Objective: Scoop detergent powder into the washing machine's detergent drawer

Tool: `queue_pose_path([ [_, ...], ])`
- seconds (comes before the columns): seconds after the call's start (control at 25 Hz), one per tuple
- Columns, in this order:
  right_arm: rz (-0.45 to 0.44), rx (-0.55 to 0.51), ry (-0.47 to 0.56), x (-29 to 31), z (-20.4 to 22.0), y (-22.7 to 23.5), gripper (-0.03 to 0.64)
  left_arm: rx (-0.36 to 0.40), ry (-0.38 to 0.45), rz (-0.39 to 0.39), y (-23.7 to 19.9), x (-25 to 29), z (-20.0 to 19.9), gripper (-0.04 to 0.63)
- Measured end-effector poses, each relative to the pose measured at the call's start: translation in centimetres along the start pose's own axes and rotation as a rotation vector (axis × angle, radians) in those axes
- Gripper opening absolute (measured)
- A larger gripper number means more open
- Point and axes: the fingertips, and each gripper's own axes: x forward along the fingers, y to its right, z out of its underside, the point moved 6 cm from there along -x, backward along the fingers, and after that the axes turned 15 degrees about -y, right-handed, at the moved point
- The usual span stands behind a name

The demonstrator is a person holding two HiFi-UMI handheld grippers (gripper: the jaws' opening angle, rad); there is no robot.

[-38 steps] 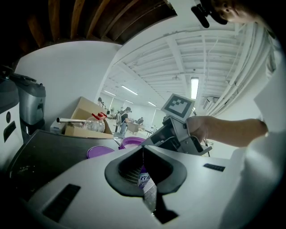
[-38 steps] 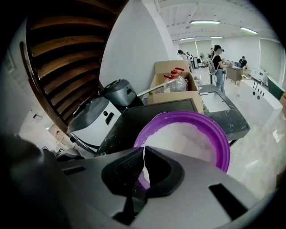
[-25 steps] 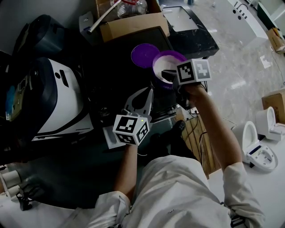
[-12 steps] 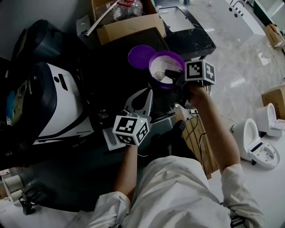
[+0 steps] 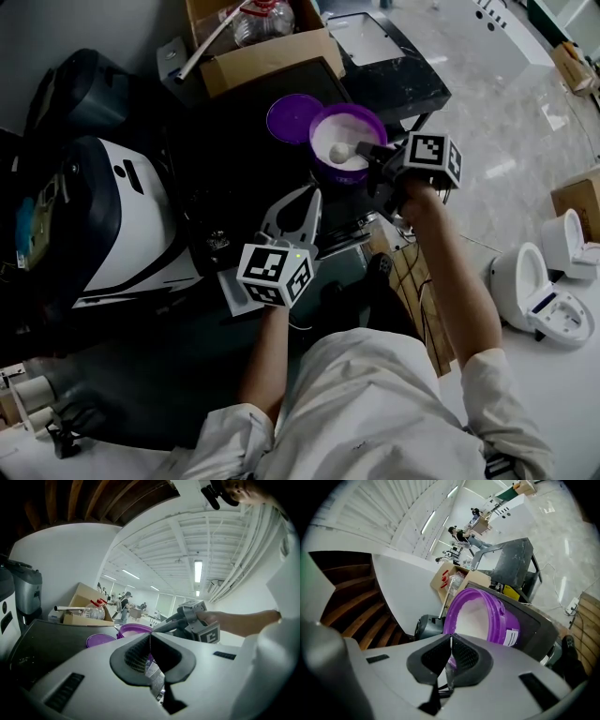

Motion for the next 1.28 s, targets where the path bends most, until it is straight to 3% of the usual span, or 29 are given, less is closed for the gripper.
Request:
queue_pose_path([
  [0.36,-0.096,0.092,0.067,-0.9,0.0,0.1,0.009,0.010,0.005,-0.012,0.2,-0.8,0.1,0.020],
  [0.68,-0.216,0.144,0.116,-2.2,-0.3,-0.7,0.009,0.007,0.026,-0.068,0.1,-2.3,-0.3,0.020],
  [1.28,-0.310,0.088,0.006,-3.0,1.4,-3.2,0.009,-0.034,0.077,-0.211,2.1,-5.7,-0.3,0.020],
])
